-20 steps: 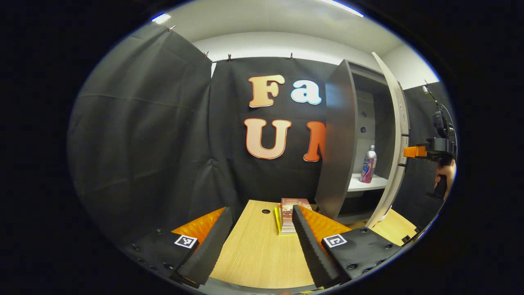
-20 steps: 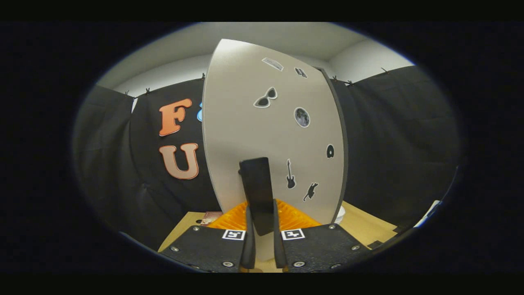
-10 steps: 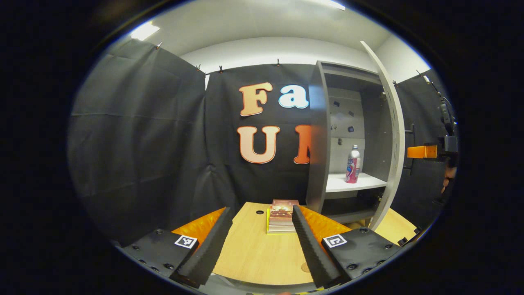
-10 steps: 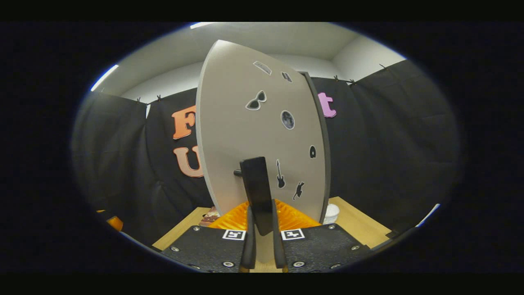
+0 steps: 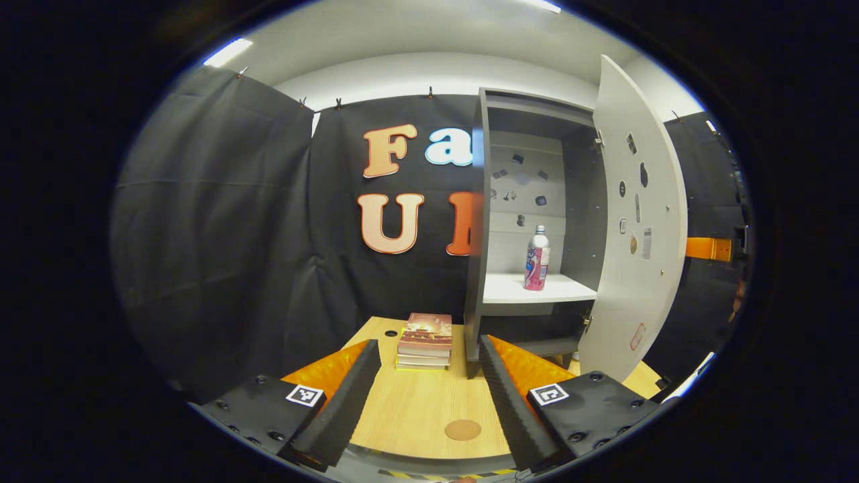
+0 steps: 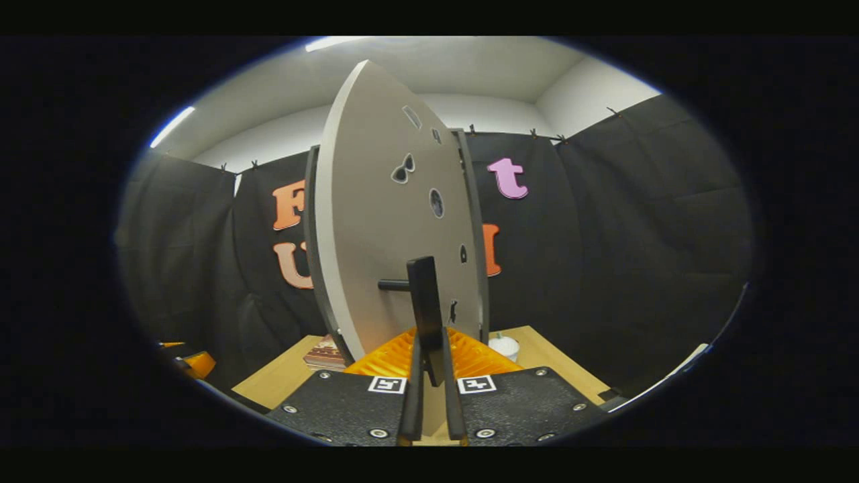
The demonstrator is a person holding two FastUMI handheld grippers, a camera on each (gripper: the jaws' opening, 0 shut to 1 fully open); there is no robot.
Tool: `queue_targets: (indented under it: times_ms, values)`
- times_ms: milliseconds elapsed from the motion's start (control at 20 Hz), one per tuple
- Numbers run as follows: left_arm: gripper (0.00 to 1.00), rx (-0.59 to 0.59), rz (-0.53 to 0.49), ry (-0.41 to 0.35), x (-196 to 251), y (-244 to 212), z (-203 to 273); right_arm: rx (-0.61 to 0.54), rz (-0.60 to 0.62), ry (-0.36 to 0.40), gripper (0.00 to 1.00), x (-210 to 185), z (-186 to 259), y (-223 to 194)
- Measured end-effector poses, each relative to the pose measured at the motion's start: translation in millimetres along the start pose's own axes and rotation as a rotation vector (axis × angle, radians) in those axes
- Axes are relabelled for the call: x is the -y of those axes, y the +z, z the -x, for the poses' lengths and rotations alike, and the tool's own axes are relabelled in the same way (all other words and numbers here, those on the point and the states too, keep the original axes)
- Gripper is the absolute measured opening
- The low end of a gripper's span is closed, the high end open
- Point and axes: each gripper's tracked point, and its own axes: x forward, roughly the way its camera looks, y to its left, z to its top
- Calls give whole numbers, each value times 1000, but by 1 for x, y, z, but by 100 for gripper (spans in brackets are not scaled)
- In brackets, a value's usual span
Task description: Open the cabinet door with the right hand, grasp the bottle in the cabinet with the left hand and place it on the coaster, then close the cabinet door with the right hand.
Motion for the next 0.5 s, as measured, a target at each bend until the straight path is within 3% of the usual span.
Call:
queue_targets:
  times_ms: [50, 250, 450, 500]
  values:
    - [99, -8, 1, 0, 4, -4, 0, 4, -3, 1, 16, 3, 1, 2]
    - [96, -17, -2, -5, 14, -3, -6, -1, -57, 11, 10, 12, 4, 3]
    - [93, -11, -2, -17, 24, 0, -11, -12, -28, 23, 16, 24, 3, 0]
    - [96, -12, -2, -19, 25, 1, -12, -16, -22, 24, 11, 28, 3, -1]
